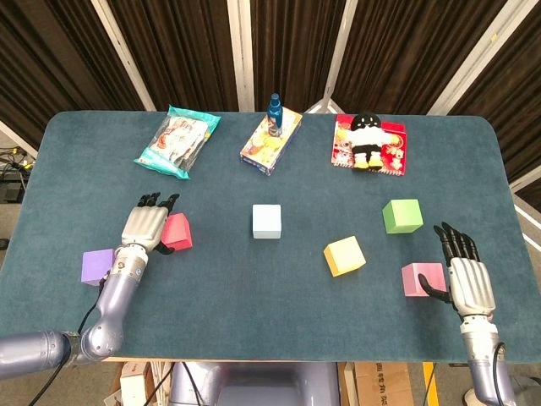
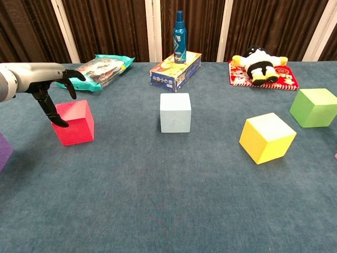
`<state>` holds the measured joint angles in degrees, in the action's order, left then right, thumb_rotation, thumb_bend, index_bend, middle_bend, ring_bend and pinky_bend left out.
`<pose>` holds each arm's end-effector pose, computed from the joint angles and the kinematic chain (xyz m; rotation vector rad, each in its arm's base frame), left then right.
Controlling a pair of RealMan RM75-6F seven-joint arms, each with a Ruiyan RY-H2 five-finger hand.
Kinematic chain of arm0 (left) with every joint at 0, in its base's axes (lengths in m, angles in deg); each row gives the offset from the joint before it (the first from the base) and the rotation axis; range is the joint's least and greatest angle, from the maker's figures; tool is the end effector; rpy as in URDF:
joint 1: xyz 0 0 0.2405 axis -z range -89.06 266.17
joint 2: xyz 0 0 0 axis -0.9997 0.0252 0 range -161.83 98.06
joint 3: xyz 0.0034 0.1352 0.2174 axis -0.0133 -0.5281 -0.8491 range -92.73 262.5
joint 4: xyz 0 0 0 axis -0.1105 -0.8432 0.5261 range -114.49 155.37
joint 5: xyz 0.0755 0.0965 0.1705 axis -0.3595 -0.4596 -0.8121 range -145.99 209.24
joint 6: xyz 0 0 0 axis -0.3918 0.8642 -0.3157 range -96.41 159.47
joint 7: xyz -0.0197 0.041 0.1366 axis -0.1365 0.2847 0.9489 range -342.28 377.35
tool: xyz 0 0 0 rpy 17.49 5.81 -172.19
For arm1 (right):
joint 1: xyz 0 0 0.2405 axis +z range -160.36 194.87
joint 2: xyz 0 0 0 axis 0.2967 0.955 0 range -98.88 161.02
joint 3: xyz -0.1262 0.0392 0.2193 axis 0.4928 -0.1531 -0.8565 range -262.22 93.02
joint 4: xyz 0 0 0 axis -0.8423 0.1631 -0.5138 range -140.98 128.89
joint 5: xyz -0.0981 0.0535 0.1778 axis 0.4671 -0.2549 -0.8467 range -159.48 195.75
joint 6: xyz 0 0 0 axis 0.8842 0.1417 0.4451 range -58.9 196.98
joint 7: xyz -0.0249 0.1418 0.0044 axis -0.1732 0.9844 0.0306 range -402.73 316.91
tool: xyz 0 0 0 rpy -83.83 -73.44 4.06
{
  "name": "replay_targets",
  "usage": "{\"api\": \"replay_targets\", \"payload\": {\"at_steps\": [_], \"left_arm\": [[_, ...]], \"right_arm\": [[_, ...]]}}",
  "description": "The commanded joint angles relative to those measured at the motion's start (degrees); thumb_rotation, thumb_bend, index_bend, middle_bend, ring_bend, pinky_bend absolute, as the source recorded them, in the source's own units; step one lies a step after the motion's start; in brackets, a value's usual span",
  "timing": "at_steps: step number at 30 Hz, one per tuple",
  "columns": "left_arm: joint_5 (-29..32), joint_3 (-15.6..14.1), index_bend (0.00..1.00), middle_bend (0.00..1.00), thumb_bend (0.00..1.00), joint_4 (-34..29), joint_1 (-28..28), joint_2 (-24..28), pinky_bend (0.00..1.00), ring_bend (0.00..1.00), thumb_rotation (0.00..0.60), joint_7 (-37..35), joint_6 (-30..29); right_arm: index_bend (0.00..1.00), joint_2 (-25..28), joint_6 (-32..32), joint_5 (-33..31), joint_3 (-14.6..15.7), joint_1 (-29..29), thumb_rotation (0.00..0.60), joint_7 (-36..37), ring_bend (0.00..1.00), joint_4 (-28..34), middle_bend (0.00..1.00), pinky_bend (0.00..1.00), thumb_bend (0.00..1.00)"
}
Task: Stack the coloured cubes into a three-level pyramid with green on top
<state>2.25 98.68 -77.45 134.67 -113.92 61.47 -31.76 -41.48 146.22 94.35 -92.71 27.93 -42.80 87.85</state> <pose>-0.1579 0.3515 0.0246 -1.6350 -1.0660 -0.5945 -0.2900 -0.2271 0.1106 1.2848 -1.1138 1.0114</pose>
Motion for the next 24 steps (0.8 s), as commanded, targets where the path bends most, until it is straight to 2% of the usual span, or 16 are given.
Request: {"api": "replay_targets", "payload": {"at_steps": [1,12,19,24], "left_arm": [[0.3,-0.5,0.0,0.25,0.16,0.7,0.3,-0.3,0.05,0.01,0.6,-0.3,0.1],[1.4,-2.0,0.01,0.27,0.21,4.1,1.3,-2.1,0.05,0.02,0.6,-1.9,1.7],[0.4,-2.2,0.03,0.29,0.36,4.3,1.5,-2.4,0.05,0.04,0.6,-3.2,1.6],[-1.8,-1.7,0.04,0.3,0.39,3.2,1.8,-1.7,0.05,0.04,0.6,-4.5,1.6]], "right_arm": [[0.0,0.0,0.0,-0.1,0.0,0.0,0.6,0.0,0.0,0.0,0.0,0.0,0.34],[0.0,0.1,-0.3,-0.6,0.0,-0.1,0.6,0.3,0.0,0.6,0.0,0.0,0.34],[0.0,0.4,-0.6,-1.0,-0.1,-0.1,0.6,0.7,0.0,1.0,0.0,0.0,0.34],[0.0,0.4,-0.7,-1.0,-0.1,-0.1,0.6,0.8,0.0,1.0,0.0,0.0,0.34]]}}
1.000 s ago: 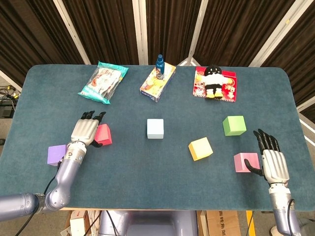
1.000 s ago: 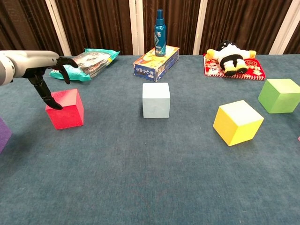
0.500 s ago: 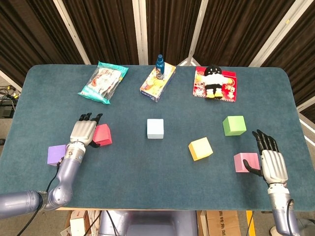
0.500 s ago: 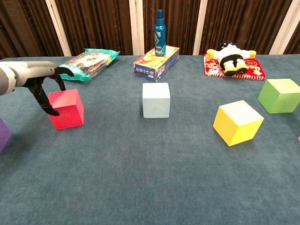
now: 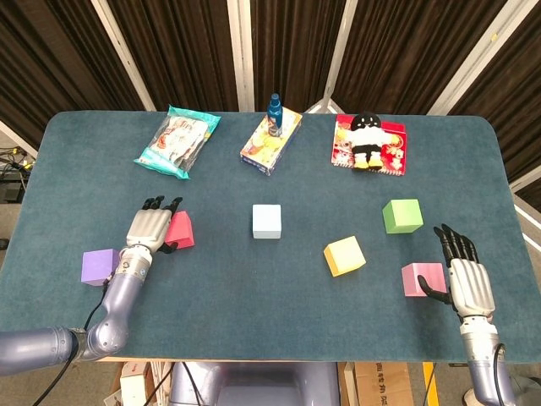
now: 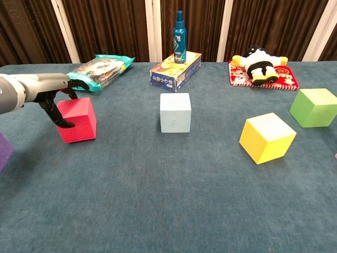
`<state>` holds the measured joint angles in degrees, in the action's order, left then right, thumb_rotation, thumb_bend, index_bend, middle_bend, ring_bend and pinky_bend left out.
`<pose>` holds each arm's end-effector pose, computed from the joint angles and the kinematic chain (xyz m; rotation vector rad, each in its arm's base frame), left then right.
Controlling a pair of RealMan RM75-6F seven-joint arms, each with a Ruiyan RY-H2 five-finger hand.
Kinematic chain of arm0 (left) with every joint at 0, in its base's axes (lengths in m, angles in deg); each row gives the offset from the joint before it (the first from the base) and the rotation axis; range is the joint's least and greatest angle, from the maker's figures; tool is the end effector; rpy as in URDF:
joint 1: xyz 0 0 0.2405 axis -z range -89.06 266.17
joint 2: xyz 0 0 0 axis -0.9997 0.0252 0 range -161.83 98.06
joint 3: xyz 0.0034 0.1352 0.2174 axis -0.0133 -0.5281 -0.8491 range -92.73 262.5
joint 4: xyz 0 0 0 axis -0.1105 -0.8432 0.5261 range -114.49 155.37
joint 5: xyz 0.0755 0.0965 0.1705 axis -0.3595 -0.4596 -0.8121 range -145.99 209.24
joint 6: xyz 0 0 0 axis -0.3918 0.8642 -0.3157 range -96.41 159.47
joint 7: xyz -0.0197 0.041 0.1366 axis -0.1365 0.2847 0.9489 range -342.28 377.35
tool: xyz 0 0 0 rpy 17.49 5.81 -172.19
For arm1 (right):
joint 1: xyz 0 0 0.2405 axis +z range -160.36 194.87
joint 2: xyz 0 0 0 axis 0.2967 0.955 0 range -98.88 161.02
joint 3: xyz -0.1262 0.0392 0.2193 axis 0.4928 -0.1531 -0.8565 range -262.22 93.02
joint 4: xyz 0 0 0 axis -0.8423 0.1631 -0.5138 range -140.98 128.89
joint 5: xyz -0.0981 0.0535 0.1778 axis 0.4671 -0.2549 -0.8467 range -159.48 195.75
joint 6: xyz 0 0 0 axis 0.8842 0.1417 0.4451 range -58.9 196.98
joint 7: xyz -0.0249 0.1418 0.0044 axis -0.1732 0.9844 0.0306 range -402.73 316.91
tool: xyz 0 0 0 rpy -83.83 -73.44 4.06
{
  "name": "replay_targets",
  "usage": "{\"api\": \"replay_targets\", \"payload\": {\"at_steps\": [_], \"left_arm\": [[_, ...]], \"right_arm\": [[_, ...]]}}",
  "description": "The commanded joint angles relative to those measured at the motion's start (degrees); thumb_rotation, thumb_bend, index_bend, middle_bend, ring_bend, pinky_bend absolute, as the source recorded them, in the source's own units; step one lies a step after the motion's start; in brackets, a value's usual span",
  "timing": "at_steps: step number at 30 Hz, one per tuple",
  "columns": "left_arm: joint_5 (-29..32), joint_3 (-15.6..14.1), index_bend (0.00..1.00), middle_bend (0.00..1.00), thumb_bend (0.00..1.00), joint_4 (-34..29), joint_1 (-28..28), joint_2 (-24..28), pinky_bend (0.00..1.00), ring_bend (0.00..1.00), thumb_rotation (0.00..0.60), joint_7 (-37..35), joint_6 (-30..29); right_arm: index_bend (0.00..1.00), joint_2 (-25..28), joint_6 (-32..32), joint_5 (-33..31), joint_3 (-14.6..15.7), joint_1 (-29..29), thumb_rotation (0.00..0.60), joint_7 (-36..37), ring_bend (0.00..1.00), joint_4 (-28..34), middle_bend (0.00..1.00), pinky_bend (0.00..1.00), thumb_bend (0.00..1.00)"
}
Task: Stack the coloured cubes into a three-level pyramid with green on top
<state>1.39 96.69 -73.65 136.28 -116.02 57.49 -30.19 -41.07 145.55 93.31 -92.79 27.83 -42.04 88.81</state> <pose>-0.1601 0.3557 0.0111 -1.6501 -1.0878 -0.6118 -0.2903 -0.2261 0.1105 1.2682 -1.1495 1.0131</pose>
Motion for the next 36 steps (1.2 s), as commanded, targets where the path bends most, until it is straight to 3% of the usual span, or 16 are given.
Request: {"api": "replay_targets", "payload": {"at_steps": [1,7,19,36], "left_arm": [[-1.4,0.4,0.04,0.3,0.39,-0.9,0.4,0.6,0.05,0.04,0.6,-0.7,0.0],[-3.4,2.2,0.04,0.3,0.39,-0.7,3.0,-0.1,0.05,0.04,0.6,-0.8,1.4],[-0.5,4.7,0.04,0.3,0.39,8.8,9.9,-7.8,0.05,0.04,0.6,-1.8,7.8],[1.3,3.3,0.04,0.3,0.39,15.0,13.7,-12.1,0.05,0.04,0.6,-1.4,9.8]], "right_arm": [[0.0,0.0,-0.1,0.0,0.0,0.0,0.6,0.1,0.0,0.0,0.0,0.0,0.34],[0.0,0.0,-0.1,-0.3,-0.1,0.0,0.6,0.3,0.0,-0.1,0.0,0.0,0.34],[0.0,0.0,-0.5,-1.5,-0.6,0.0,0.6,0.7,0.0,-0.2,0.0,0.0,0.34],[0.0,0.0,-0.8,-1.8,-0.6,0.0,0.6,0.9,0.0,-0.3,0.0,0.0,0.34]]}}
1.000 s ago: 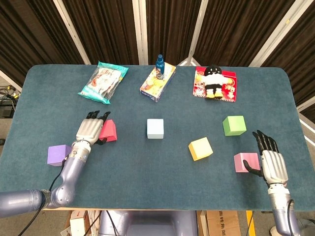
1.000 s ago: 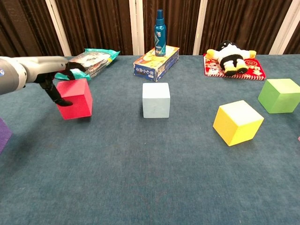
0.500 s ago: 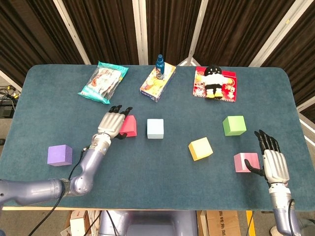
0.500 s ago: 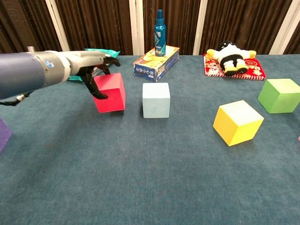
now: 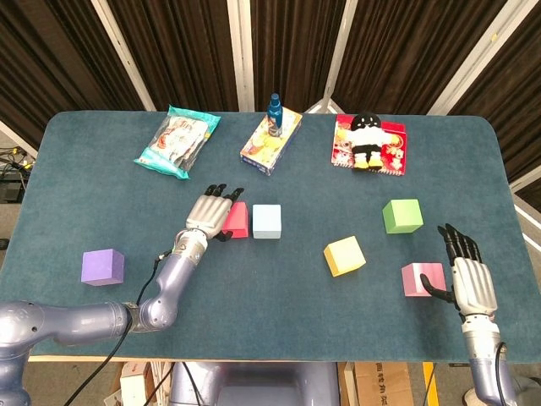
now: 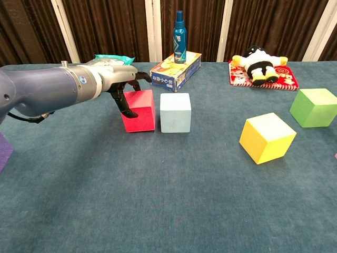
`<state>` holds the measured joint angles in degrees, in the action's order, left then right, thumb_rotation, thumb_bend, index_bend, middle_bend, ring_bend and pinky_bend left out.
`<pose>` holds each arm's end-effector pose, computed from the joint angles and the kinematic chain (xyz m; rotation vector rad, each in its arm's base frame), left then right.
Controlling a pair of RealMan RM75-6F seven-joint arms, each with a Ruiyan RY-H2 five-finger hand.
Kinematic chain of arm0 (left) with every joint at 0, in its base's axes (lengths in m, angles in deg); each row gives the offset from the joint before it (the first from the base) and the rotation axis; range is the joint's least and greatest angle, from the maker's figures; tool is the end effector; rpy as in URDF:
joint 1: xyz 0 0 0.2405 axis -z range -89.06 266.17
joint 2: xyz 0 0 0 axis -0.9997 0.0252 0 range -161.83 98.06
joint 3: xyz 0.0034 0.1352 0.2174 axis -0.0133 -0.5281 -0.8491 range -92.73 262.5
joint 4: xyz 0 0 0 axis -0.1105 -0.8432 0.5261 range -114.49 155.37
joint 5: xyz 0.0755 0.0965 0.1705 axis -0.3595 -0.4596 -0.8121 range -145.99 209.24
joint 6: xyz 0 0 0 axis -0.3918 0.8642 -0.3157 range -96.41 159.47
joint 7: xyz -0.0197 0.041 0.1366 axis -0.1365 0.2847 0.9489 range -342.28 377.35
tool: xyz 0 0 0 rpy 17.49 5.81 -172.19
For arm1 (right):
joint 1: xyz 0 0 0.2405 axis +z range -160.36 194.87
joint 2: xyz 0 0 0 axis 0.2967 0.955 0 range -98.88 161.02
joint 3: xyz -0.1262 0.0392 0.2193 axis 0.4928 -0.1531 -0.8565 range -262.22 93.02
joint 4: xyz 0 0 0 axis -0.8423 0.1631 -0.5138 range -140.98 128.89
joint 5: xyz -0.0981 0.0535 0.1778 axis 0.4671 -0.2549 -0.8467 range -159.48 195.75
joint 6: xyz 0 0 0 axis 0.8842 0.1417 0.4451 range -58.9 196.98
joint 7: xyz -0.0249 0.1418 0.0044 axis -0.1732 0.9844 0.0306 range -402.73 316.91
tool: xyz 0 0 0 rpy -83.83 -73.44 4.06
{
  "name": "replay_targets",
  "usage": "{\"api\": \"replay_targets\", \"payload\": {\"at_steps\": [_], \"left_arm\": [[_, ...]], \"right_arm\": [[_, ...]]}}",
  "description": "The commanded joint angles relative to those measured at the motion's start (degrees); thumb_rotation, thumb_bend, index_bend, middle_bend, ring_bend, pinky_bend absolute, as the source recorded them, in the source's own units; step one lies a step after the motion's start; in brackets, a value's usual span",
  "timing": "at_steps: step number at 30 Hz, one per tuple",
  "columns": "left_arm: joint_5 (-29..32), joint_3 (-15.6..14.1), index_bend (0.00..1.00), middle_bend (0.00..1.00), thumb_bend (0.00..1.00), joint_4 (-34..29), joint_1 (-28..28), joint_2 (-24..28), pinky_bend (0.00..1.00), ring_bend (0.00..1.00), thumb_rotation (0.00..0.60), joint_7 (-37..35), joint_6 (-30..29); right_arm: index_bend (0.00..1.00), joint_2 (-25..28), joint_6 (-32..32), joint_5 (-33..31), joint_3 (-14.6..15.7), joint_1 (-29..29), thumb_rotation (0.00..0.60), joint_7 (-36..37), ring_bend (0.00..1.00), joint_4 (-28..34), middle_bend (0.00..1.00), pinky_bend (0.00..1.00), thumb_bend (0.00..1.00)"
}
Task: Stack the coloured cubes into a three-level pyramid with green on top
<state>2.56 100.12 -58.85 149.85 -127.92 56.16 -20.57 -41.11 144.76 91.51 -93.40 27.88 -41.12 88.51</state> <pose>-0.0727 0.3940 -0.0517 -1.8356 -1.0384 -0.7403 -0.2948 -0.2284 0.1113 1.2358 -1.1777 1.0082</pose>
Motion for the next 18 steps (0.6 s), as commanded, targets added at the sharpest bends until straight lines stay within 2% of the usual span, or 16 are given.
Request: {"api": "replay_targets", "payload": {"at_steps": [1,18], "left_arm": [[0.1,-0.1,0.04,0.3,0.39,0.3,0.2,-0.3,0.05,0.04,0.6,-0.1,0.2],[0.1,-0.2,0.04,0.3,0.39,3.0,1.7,-2.2,0.05,0.04,0.6,-1.5,1.3]], "right_arm": [[0.0,0.0,0.0,0.0,0.0,0.0,0.6,0.0,0.0,0.0,0.0,0.0,0.34],[0.0,-0.2,-0.2,-0.5,-0.1,0.0,0.6,-0.1,0.0,-0.2,0.0,0.0,0.34]]}}
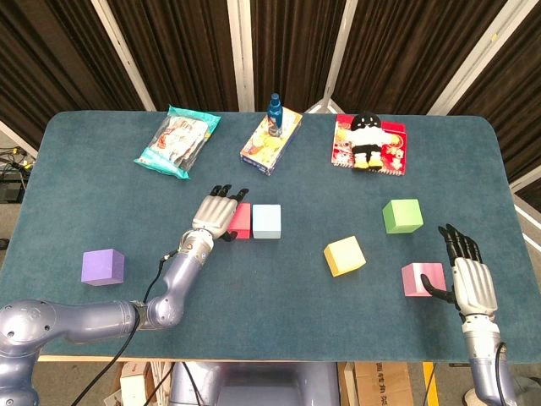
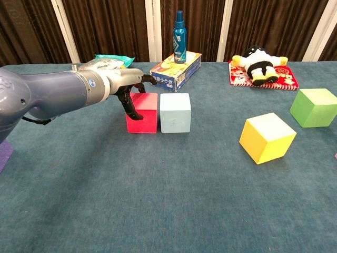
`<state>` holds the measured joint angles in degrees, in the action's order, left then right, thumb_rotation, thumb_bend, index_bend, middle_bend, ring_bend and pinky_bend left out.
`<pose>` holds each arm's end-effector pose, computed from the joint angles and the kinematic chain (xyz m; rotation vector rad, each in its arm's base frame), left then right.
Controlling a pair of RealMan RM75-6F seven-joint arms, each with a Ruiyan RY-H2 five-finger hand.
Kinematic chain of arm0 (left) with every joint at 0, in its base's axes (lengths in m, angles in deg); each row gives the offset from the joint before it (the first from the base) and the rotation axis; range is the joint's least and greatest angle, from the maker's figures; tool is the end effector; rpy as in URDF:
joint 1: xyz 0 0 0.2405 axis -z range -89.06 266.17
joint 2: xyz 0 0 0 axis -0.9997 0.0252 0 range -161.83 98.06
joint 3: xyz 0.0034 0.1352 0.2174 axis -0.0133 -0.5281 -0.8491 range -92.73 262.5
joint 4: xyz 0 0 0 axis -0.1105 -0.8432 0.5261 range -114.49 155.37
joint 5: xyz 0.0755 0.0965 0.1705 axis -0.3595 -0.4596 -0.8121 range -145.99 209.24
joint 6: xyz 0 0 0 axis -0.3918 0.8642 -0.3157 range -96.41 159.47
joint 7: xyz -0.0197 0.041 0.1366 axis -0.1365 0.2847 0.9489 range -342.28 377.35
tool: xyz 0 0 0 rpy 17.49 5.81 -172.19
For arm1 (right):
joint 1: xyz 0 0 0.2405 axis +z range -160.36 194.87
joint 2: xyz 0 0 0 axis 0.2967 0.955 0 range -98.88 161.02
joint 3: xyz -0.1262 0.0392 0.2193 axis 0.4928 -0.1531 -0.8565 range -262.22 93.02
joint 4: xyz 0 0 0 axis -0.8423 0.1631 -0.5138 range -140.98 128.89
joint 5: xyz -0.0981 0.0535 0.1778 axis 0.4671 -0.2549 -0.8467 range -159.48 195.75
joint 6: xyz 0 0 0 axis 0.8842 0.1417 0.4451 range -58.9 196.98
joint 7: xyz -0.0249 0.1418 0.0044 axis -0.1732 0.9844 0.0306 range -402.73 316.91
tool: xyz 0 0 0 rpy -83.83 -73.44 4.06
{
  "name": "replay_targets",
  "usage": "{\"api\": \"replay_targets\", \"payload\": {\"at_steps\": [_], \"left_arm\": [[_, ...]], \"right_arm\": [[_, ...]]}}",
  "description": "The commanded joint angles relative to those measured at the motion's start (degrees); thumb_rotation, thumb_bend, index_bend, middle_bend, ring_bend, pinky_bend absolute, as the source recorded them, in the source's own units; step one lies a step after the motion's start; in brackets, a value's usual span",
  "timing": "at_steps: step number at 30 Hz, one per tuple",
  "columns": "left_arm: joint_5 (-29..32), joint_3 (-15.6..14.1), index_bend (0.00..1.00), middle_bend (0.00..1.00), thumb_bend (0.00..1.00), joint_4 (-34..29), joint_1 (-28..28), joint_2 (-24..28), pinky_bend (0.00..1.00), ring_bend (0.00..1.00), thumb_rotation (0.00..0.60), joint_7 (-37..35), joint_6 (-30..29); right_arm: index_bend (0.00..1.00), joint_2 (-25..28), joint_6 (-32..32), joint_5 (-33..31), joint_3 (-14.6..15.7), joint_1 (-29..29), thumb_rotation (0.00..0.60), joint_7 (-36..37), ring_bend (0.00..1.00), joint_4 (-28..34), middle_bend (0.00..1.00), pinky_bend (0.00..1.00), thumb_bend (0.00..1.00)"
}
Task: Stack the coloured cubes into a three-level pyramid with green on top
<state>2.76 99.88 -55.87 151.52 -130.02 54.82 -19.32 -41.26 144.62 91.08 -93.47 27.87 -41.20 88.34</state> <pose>-0.0658 0.3966 -0.0628 -1.8502 -1.0474 -0.7485 -0.2962 -0.2285 0.1107 1.2300 -1.1817 1.0027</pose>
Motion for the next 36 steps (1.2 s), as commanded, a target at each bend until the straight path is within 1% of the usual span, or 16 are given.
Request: {"api": "replay_targets", "payload": {"at_steps": [1,15,31,36], "left_arm": [[-0.2,0.1,0.04,0.3,0.39,0.1,0.1,-0.1,0.05,0.04,0.6,-0.3,0.0],[-1.2,-0.4,0.04,0.31,0.39,-1.3,-0.4,0.5,0.05,0.04,0.6,-1.6,-0.7],[-1.9,-0.6,0.04,0.3,0.39,-1.0,-0.4,0.1,0.05,0.04,0.6,-2.4,-0.9],[-1.7,-0.6,0.04,0.3,0.35,-0.7,-0.3,-0.2,0.05,0.04,0.6,-2.4,-0.7]], "right_arm": [[0.0,0.0,0.0,0.0,0.0,0.0,0.6,0.0,0.0,0.0,0.0,0.0,0.34],[0.0,0.0,-0.2,-0.4,-0.1,0.0,0.6,-0.2,0.0,0.5,0.0,0.0,0.34],[0.0,0.1,-0.3,-0.6,-0.1,0.0,0.6,-0.3,0.0,0.7,0.0,0.0,0.34],[0.0,0.1,-0.4,-0.8,-0.1,0.0,0.6,-0.3,0.0,0.8,0.0,0.0,0.34]]}}
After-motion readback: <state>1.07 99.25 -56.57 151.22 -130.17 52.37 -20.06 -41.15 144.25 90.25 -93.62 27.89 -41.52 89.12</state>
